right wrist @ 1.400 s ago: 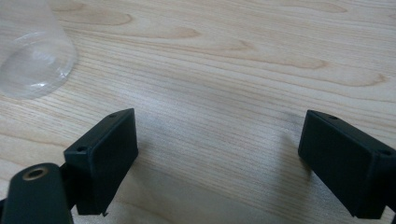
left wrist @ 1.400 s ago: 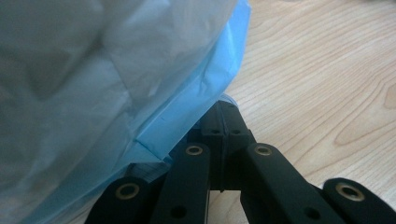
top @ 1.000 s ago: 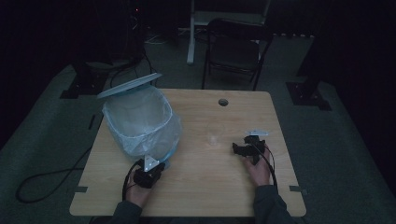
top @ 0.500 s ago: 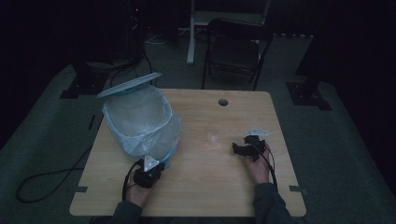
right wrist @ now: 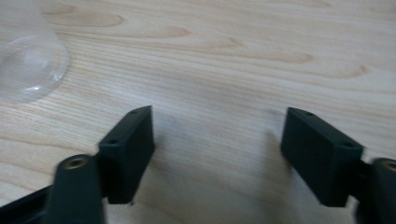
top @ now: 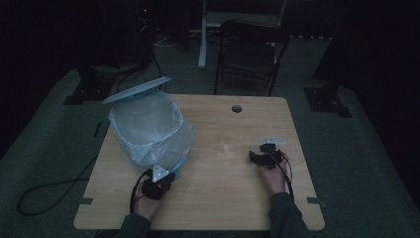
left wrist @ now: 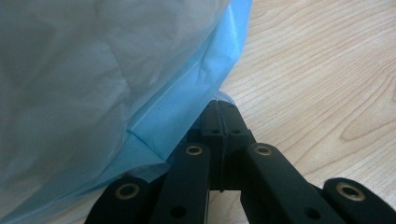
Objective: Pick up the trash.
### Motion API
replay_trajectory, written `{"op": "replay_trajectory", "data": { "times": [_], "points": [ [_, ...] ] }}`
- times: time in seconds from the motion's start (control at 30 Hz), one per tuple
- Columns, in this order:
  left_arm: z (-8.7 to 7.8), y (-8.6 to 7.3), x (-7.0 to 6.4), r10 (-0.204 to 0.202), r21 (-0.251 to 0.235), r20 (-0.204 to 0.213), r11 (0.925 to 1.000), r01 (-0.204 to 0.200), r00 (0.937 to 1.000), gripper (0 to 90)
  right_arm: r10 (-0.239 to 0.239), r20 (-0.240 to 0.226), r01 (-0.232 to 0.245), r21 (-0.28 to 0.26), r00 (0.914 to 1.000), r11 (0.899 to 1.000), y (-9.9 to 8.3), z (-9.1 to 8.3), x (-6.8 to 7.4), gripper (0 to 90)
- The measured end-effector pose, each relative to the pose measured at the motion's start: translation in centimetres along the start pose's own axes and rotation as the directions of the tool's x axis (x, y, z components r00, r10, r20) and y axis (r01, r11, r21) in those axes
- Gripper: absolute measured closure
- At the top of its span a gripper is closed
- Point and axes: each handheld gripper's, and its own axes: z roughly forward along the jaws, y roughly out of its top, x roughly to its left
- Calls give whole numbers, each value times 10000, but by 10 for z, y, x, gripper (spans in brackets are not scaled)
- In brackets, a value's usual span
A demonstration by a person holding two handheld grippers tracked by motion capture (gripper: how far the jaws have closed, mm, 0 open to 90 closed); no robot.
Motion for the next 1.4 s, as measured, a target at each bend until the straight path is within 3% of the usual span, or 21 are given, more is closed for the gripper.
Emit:
{"op": "replay_trajectory", "data": {
  "times": [0.13,0.2,0.3,0.33,0.53,0.67,0.93,1.17,1.4],
  "points": [
    [0,0,0,5,7,3,10000,-5,10000,900,-73,95,70,285,9999,9996,0,-5,0,315],
    [0,0,0,-2,5,8,10000,2,10000,900,-115,168,112,170,9998,9998,1,-9,1,347],
    [0,0,0,-21,-14,20,10000,21,10000,900,-88,-62,88,-111,9999,9999,2,-15,0,377],
    [0,0,0,-43,-18,31,10000,43,10000,900,-147,-261,136,-422,9996,9990,5,-22,1,428],
    [1,0,0,-65,-8,66,10000,65,10000,900,-61,-883,-46,-1203,9961,9927,16,-42,3,538],
    [1,0,0,-69,-8,77,10000,69,9999,900,-389,-1234,209,-1441,9916,9893,28,-52,9,596],
    [1,1,0,-35,-16,82,10000,35,10000,900,-779,-1848,453,-1748,9797,9836,51,-59,26,625],
    [1,1,0,-32,-4,89,10000,32,10000,900,-1150,-2036,747,-1952,9723,9779,70,-59,42,613],
    [1,1,0,-43,-2,92,10000,43,9999,900,-1162,-2265,801,-1626,9671,9834,76,-45,49,592]
  ]
}}
